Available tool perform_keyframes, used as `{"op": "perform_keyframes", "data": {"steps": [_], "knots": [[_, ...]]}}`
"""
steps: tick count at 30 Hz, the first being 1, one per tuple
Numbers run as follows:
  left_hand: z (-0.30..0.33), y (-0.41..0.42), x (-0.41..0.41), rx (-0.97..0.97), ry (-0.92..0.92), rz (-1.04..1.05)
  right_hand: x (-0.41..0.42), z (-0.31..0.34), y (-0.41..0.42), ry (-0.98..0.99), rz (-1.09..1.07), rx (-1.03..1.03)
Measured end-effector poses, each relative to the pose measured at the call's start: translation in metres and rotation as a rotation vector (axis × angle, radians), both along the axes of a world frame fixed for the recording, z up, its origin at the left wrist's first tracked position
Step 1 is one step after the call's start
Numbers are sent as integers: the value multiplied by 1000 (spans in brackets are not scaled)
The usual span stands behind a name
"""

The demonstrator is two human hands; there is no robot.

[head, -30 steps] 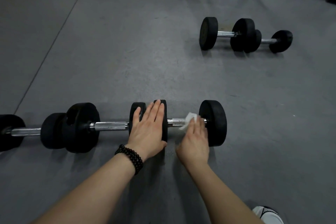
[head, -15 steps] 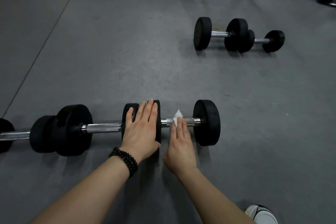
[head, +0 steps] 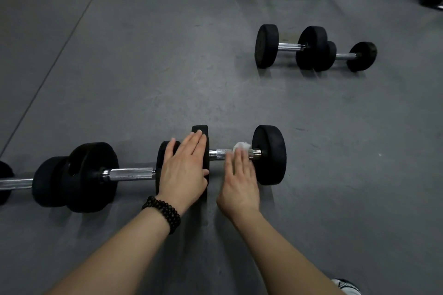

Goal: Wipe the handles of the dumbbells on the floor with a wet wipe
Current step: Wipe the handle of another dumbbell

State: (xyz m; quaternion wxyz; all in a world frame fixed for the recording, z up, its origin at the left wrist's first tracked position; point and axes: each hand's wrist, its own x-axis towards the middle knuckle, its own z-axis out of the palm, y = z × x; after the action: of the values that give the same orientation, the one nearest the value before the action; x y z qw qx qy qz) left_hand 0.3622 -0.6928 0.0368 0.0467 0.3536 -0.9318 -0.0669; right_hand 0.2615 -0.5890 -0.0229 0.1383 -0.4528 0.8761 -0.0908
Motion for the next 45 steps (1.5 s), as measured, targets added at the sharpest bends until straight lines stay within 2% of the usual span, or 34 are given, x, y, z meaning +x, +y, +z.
{"op": "perform_keyframes", "data": {"steps": [5, 9, 12, 14, 17, 21, 26, 28, 33, 35, 38, 39, 43, 45], "knots": [[1, -3, -10, 74, -7, 42, -15, 5, -9, -61, -234, 18], [0, -6, -6, 67, -13, 19, -10, 8, -10, -60, -179, 38], [1, -7, -6, 78, -22, 7, -12, 5, -10, -80, -252, -11], [1, -8, -7, 83, -22, 19, -5, 8, -17, -120, -186, -49], [2, -9, -9, 97, -34, 25, 6, 9, -19, -133, 39, -38], [4, -9, -9, 105, -40, 24, -19, -5, -7, -53, -126, -95], [4, -9, -11, 107, -32, 26, -11, -1, -2, -3, 68, 9], [4, -10, -11, 117, -31, 23, -16, -6, 1, 40, -33, -32], [3, -10, -10, 114, -37, 22, -5, -11, -9, -32, -271, -113], [2, -10, -9, 111, -46, 20, 2, -11, -13, -36, -229, -165], [2, -10, -9, 108, -52, 18, 15, -11, -12, -28, 35, -150], [3, -10, -9, 108, -52, 19, 11, -12, -10, -1, 35, -148], [4, -11, -9, 117, -54, 10, -13, -22, -3, 116, -218, -120], [4, -10, -9, 111, -51, 15, -3, -17, -11, 47, -112, -153]]}}
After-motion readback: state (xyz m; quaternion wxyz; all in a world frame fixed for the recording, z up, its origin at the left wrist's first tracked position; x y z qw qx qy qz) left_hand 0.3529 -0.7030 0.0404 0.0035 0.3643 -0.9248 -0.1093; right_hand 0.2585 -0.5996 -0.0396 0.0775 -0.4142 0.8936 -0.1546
